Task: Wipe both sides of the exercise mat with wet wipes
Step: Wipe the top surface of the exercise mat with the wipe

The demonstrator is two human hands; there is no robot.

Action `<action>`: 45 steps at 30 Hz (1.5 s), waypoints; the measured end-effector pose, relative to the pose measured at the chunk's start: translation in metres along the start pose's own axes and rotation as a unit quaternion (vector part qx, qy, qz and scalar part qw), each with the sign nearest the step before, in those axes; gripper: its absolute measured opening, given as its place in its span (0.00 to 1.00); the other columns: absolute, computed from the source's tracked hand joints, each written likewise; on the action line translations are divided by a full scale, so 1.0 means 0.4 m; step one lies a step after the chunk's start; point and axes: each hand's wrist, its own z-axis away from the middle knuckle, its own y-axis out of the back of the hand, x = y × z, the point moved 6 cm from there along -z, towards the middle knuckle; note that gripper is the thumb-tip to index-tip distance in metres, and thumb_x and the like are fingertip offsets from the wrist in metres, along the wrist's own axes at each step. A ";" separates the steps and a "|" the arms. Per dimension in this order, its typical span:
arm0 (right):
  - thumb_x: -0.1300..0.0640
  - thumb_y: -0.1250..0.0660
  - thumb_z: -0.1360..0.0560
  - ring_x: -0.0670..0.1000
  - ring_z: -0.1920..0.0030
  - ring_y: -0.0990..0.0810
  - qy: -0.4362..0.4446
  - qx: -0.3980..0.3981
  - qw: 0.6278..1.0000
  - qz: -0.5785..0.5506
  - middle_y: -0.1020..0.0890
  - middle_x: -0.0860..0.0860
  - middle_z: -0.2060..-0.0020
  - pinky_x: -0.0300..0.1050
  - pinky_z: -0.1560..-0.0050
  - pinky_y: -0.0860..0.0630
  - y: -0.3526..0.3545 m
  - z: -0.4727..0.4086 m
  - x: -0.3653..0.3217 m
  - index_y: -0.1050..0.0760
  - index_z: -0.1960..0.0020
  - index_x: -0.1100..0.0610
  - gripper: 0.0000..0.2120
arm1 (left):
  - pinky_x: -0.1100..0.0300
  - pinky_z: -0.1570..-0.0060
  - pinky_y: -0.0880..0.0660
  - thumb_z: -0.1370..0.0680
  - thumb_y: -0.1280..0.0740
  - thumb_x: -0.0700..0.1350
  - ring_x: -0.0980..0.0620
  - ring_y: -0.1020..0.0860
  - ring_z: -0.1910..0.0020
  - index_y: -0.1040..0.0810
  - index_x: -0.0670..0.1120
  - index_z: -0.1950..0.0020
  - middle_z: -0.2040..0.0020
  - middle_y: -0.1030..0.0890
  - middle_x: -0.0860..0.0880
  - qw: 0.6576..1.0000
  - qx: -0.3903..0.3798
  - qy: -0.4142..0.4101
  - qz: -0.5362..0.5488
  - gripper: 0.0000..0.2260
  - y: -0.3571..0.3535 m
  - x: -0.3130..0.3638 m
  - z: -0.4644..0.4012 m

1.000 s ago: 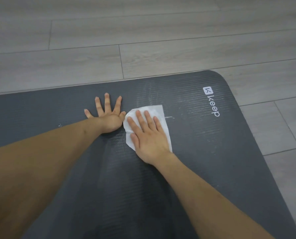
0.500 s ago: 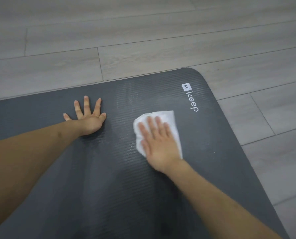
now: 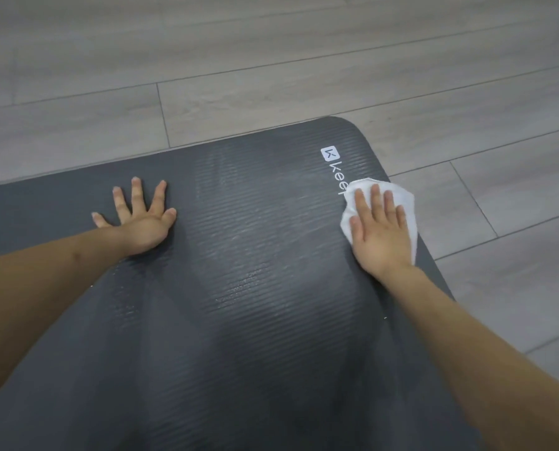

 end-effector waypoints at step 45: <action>0.43 0.52 0.13 0.55 0.16 0.58 0.469 -0.075 0.879 0.046 0.55 0.48 0.16 0.61 0.19 0.49 -0.115 0.561 -0.567 0.55 0.16 0.41 0.27 | 0.27 0.28 0.66 0.16 0.51 0.60 0.43 0.68 0.20 0.55 0.64 0.18 0.17 0.65 0.52 0.994 0.064 -0.074 0.042 0.26 0.006 0.002 0.053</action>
